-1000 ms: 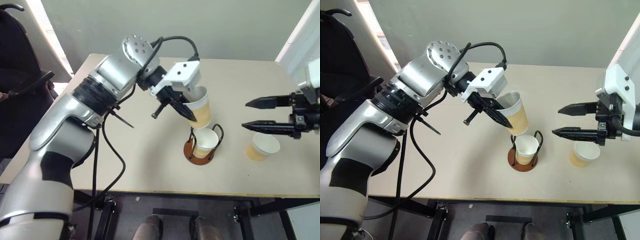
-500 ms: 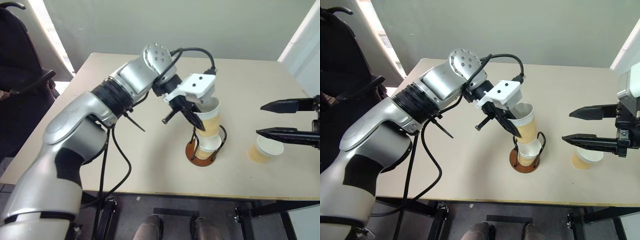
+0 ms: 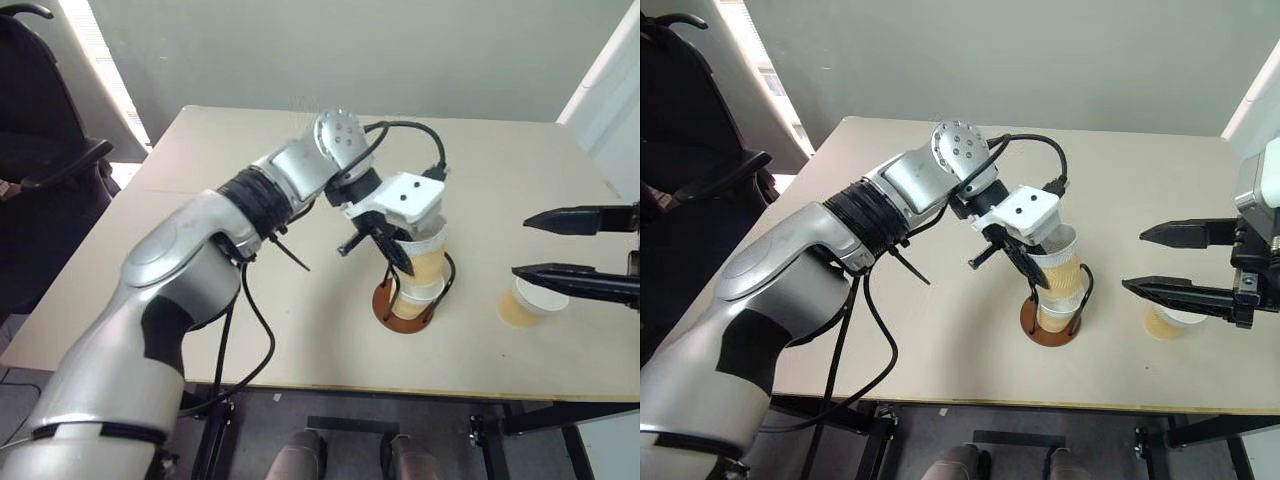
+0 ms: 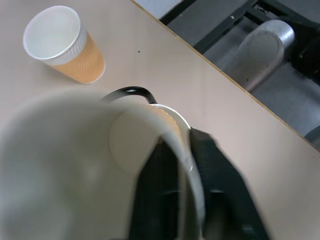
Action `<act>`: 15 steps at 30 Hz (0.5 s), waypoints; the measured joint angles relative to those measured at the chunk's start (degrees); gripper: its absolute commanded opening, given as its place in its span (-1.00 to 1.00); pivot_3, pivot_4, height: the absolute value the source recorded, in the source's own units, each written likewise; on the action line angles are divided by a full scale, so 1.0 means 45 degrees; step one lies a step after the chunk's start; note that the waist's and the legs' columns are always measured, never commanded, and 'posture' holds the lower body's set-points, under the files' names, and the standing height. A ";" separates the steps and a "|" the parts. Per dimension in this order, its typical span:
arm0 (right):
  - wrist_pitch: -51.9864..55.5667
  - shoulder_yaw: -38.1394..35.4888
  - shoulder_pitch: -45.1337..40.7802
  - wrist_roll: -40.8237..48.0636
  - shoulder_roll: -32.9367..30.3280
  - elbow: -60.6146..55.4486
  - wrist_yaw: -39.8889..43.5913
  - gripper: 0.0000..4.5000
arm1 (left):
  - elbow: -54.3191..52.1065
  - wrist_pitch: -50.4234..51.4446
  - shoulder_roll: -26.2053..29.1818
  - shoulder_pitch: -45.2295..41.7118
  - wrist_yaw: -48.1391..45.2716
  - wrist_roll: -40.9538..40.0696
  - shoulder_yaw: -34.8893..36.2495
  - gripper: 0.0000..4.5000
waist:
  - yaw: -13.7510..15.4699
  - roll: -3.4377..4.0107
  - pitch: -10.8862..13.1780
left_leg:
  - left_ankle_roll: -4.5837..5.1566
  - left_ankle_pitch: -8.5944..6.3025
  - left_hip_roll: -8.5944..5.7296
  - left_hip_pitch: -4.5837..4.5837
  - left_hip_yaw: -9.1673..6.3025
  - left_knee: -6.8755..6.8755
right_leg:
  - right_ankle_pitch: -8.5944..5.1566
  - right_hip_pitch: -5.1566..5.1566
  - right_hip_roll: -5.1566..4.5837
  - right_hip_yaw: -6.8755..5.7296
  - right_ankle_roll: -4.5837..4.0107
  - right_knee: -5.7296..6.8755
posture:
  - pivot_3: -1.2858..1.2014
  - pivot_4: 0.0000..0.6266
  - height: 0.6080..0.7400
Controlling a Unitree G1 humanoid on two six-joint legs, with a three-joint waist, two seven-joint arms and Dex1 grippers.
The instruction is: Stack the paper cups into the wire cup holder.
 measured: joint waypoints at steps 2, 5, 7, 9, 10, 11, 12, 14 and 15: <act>-0.0015 -0.0063 0.0061 0.0025 -0.0056 0.0000 -0.0018 0.37 | 0.0000 -0.0022 -0.0065 -0.0005 0.0000 0.0034 0.0000 -0.08 | 0.0000 0.0001 -0.0001 | 0.0019 -0.0022 0.0002 0.0000 0.0009 0.0036 | -0.0003 0.0010 0.0000 0.0003 0.0006 0.0002 | 0.03 -0.52 1.00; -0.0081 -0.0134 0.0241 0.0011 -0.0128 0.0003 -0.0022 0.37 | -0.0003 -0.0039 -0.0135 -0.0086 -0.0001 0.0094 0.0006 0.41 | -0.0001 0.0001 -0.0001 | 0.0040 -0.0040 0.0000 0.0001 0.0031 0.0052 | 0.0003 0.0019 -0.0006 0.0014 0.0021 -0.0008 | 0.03 -0.52 1.00; -0.0147 -0.0134 0.0306 -0.0016 -0.0221 0.0017 -0.0023 0.37 | -0.0003 -0.0039 -0.0169 -0.0108 -0.0001 0.0099 0.0048 0.74 | -0.0003 0.0002 -0.0001 | 0.0047 -0.0048 0.0002 0.0008 0.0055 0.0052 | 0.0004 0.0020 -0.0011 0.0020 0.0023 -0.0008 | 0.03 -0.52 1.00; -0.0222 -0.0129 0.0398 -0.0110 -0.0304 0.0047 -0.0065 0.37 | 0.0001 -0.0027 -0.0251 -0.0106 -0.0003 0.0107 0.0214 0.99 | -0.0001 0.0002 -0.0001 | 0.0048 -0.0050 0.0002 0.0008 0.0063 0.0051 | 0.0003 0.0018 -0.0012 0.0024 0.0027 -0.0011 | 0.03 -0.52 1.00; -0.0272 -0.0118 0.0428 -0.0145 -0.0317 0.0083 -0.0128 0.37 | 0.0003 -0.0010 -0.0305 -0.0108 -0.0004 0.0108 0.0398 0.99 | -0.0001 0.0002 -0.0001 | 0.0049 -0.0051 0.0004 0.0007 0.0064 0.0051 | 0.0002 0.0017 -0.0012 0.0025 0.0028 -0.0013 | 0.03 -0.52 1.00; -0.0333 -0.0051 0.0439 -0.0264 -0.0338 0.0124 -0.0247 0.37 | 0.0035 0.0088 -0.0388 -0.0112 -0.0007 0.0106 0.0713 0.99 | -0.0001 0.0002 -0.0001 | 0.0053 -0.0055 0.0004 0.0010 0.0069 0.0052 | 0.0002 0.0018 -0.0012 0.0027 0.0031 -0.0013 | 0.03 -0.52 1.00; -0.0390 0.0091 0.0498 -0.0404 -0.0373 0.0160 -0.0398 0.37 | 0.0140 0.0228 -0.0501 -0.0127 -0.0014 0.0107 0.1119 0.99 | -0.0001 0.0002 -0.0001 | 0.0055 -0.0057 0.0005 0.0012 0.0075 0.0052 | 0.0002 0.0018 -0.0013 0.0029 0.0032 -0.0014 | 0.03 -0.52 1.00; -0.0444 0.0414 0.0791 -0.0718 -0.0418 0.0145 -0.0639 0.37 | 0.0366 0.0633 -0.0644 -0.0174 -0.0018 0.0068 0.2097 0.99 | -0.0001 0.0002 -0.0001 | 0.0055 -0.0058 0.0008 0.0013 0.0084 0.0051 | 0.0001 0.0016 -0.0013 0.0031 0.0036 -0.0013 | 0.03 -0.52 1.00; -0.0456 0.0611 0.0970 -0.0881 -0.0431 0.0138 -0.0735 0.37 | 0.0427 0.0920 -0.0634 -0.0176 -0.0022 -0.0023 0.2602 0.99 | -0.0001 0.0003 -0.0002 | 0.0053 -0.0061 0.0011 0.0017 0.0091 0.0051 | 0.0001 0.0016 -0.0013 0.0032 0.0036 -0.0013 | 0.03 -0.52 1.00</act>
